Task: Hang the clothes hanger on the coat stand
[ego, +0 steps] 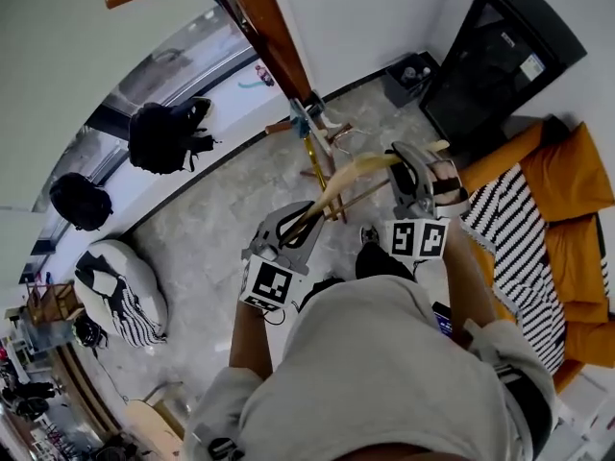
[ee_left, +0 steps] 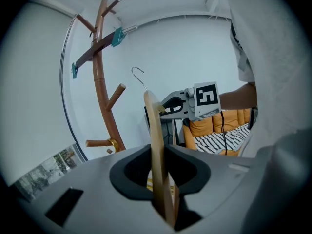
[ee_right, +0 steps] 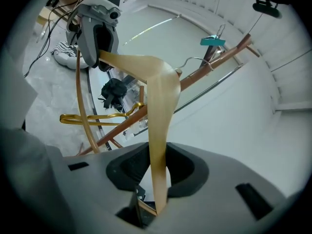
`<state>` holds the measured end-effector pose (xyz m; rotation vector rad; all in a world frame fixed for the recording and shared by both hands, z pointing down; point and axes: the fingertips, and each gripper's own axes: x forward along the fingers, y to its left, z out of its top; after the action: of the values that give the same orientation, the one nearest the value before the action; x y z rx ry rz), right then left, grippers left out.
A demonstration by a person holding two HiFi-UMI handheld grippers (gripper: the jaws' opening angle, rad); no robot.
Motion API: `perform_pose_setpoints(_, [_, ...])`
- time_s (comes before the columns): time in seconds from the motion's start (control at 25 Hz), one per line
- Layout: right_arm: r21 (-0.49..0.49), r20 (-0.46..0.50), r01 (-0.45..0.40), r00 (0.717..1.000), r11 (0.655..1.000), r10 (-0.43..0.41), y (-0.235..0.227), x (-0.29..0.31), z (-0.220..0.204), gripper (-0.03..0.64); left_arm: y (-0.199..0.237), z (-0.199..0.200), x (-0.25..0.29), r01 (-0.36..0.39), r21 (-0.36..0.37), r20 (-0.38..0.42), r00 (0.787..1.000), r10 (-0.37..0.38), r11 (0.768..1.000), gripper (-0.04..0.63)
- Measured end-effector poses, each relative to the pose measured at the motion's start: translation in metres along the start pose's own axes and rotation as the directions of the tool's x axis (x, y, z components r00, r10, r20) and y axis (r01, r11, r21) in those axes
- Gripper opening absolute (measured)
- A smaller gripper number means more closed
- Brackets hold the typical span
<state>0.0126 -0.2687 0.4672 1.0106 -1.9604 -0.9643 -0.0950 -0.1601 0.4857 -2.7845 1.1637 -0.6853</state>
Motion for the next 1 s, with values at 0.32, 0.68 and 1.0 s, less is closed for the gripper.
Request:
perform_pose_setpoints(0.32, [-0.027, 0.028, -0.022, 0.999, 0.999, 0.022, -0.002, 0.004, 0.015, 0.087, 0.003, -0.001, -0.011, -0.093, 0.015, -0.008, 0.996, 0.093, 0.996, 0.075])
perform_pose_setpoints(0.68, [-0.048, 0.047, -0.051, 0.997, 0.998, 0.053, 0.009, 0.011, 0.02, 0.092, 0.013, -0.015, -0.013, -0.168, -0.031, -0.014, 0.986, 0.167, 0.985, 0.086])
perform_pose_setpoints(1.0, [-0.045, 0.046, -0.054, 0.997, 0.998, 0.056, 0.014, 0.01, 0.007, 0.092, 0.005, -0.019, -0.004, -0.181, -0.01, -0.023, 0.983, 0.181, 0.983, 0.086])
